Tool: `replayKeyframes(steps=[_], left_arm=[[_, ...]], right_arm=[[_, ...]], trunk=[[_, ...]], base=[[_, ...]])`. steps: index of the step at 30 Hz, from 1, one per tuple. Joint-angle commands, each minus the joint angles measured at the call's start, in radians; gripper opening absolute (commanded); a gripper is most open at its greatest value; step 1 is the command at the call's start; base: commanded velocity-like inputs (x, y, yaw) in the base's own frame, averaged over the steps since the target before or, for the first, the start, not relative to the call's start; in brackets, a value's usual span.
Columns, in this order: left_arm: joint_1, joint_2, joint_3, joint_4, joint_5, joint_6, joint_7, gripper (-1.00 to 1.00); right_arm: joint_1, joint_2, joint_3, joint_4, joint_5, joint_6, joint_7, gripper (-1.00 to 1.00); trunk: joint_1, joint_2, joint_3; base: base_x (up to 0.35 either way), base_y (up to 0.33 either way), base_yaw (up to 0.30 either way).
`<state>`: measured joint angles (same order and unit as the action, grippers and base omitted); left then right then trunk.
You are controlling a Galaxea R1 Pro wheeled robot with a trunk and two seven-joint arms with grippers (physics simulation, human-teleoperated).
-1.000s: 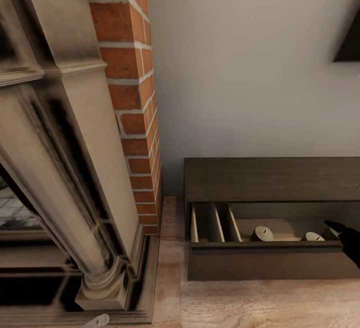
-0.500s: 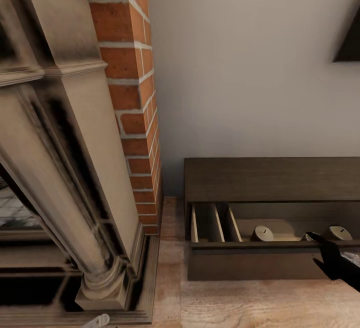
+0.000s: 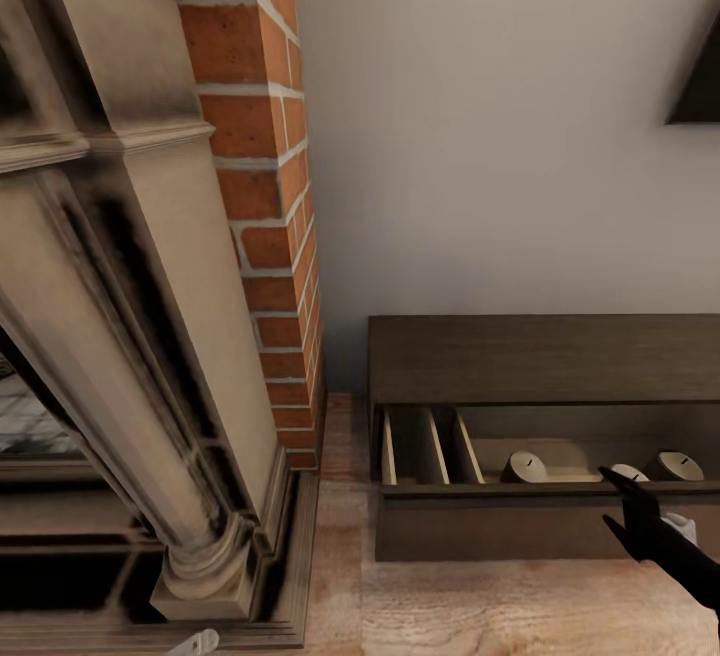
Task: Place each of the two pumpkins and all three candles from the living room inside a cabinet in the living room (use any cabinet), then make sure every cabinet is closed, and position the cauldron so it is next to a table in the living room.
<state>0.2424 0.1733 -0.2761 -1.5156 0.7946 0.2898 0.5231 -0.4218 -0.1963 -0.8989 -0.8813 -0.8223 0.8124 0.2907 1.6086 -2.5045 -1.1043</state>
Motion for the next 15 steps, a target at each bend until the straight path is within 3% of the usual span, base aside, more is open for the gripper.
replayKeyframes(steps=[1, 8, 15], left_arm=[[0.0, 0.0, 0.0, 0.0, 0.0, 0.0, 0.0, 1.0], [0.0, 0.0, -0.002, 0.0, 0.0, 0.0, 0.0, 1.0], [0.0, 0.0, -0.006, 0.0, 0.0, -0.001, 0.0, 1.0]], right_arm=[[0.0, 0.0, 0.004, 0.002, 0.0, -0.005, 0.006, 1.0], [0.0, 0.005, 0.012, 0.004, 0.0, -0.067, 0.018, 1.0], [0.0, 0.003, 0.012, 0.004, 0.0, -0.071, 0.036, 1.0]], trunk=[[0.0, 0.0, 0.0], [0.0, 0.0, 0.0], [0.0, 0.0, 0.0]], base=[[0.0, 0.0, 0.0], [0.015, 0.0, 0.0], [0.171, 0.0, 0.0]])
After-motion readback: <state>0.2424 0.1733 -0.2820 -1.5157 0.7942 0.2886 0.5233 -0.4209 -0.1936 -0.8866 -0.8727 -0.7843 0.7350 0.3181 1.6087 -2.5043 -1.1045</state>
